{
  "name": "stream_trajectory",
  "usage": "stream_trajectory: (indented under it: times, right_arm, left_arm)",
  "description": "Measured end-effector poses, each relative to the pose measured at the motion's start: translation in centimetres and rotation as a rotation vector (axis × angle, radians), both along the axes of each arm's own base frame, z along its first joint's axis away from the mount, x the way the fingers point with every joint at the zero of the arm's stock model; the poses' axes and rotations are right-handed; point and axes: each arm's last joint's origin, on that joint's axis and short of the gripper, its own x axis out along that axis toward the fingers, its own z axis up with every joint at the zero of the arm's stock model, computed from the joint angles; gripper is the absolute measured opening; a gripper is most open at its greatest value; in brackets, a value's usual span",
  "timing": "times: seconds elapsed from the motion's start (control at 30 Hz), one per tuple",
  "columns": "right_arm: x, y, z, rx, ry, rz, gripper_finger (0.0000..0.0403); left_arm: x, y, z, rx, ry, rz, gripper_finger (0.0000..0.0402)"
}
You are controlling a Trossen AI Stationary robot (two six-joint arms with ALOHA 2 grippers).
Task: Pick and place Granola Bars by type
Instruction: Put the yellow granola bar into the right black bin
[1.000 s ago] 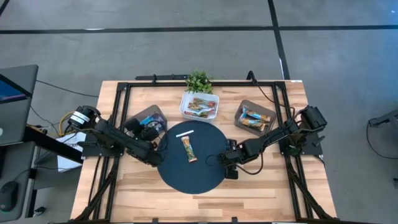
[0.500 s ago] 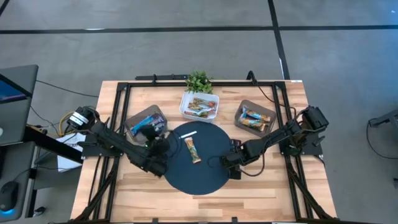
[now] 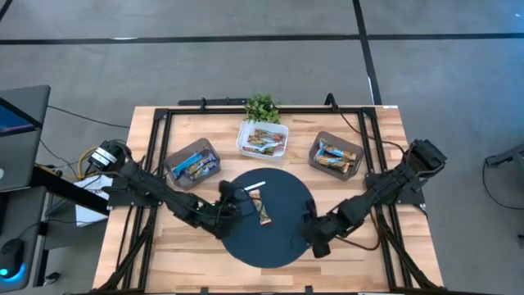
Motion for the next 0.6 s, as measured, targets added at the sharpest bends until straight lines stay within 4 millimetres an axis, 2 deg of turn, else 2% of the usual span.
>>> stream_trajectory:
  times: [0.1,0.2,0.4,0.6]
  right_arm:
    - [0.7,-0.5,0.3,-0.056,-0.072,-0.014,0.0134]
    - [1.6,-1.7,0.2,-0.054,-0.081,-0.066,0.0134]
    - [2.5,-4.9,-0.9,0.003,-0.056,-0.187,0.0134]
    - [2.8,-6.7,-1.9,0.114,-0.06,-0.193,0.0139]
  left_arm:
    - [0.8,0.5,-0.3,-0.082,-0.015,-0.139,0.0128]
    - [1.4,1.5,-0.6,-0.135,-0.03,-0.202,0.0128]
    - [2.3,4.1,-1.0,-0.21,-0.061,-0.176,0.0128]
    - [2.4,5.9,-1.7,-0.262,-0.086,-0.177,0.0128]
